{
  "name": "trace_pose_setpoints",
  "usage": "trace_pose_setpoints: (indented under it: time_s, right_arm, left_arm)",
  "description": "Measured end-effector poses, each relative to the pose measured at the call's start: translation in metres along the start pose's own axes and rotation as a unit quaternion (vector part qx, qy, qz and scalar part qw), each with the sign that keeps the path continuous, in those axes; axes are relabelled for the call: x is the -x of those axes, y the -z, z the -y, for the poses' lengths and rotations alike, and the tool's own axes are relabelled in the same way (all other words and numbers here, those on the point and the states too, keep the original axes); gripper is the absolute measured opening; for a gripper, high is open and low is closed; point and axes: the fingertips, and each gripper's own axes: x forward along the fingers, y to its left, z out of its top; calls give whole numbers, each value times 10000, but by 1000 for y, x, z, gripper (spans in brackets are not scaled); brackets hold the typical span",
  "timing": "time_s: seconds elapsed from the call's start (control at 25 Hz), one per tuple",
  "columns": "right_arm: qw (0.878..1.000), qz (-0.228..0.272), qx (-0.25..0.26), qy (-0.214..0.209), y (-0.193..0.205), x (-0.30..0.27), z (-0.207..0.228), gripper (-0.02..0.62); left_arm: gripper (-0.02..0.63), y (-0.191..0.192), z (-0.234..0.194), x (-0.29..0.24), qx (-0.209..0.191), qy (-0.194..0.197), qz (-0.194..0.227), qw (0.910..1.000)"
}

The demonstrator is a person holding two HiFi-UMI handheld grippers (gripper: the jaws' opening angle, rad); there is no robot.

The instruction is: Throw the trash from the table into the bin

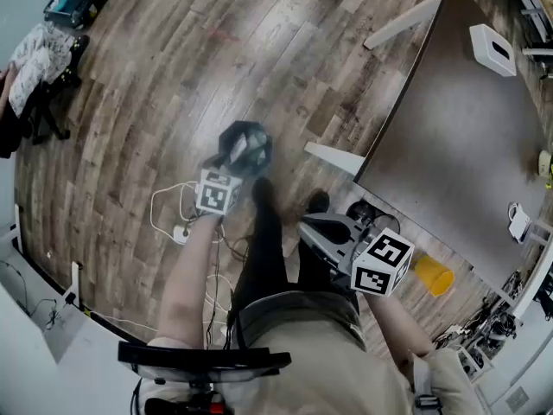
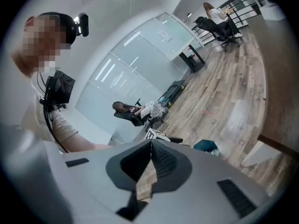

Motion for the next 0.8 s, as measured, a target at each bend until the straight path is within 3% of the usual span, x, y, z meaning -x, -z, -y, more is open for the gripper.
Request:
trace_pose_setpoints:
  time_s: [0.08,0.12,0.16,0.24,0.4,0.6,0.8]
  right_arm:
    - [9997,222,-79,49,-15,16,-21,14]
    - [9993,351,-120,69,-22,22,-31,14]
    - [9987,482,-130,79,-29,28,-41,14]
    - [9974,717,-14,64,-44,38,-59,14]
    - [9938,1078,266,2,-55,72,-89,14]
    - [9876,1456,588,-52,-59,107,-110,14]
    - [9811,1622,1051,-2,-64,137,-130,14]
  left_arm:
    - [251,-20,32,29,-800,-45,-12,9968]
    - [186,-31,48,42,-1213,-65,-22,9926]
    - [136,-45,62,55,-1464,-68,50,9892]
    - [17,-81,80,79,-1511,-21,398,9877]
    - [14,-134,115,122,-1534,164,1010,9828]
    - [14,-166,126,167,-1623,69,1360,9773]
    - [14,-195,165,227,-1524,334,1915,9690]
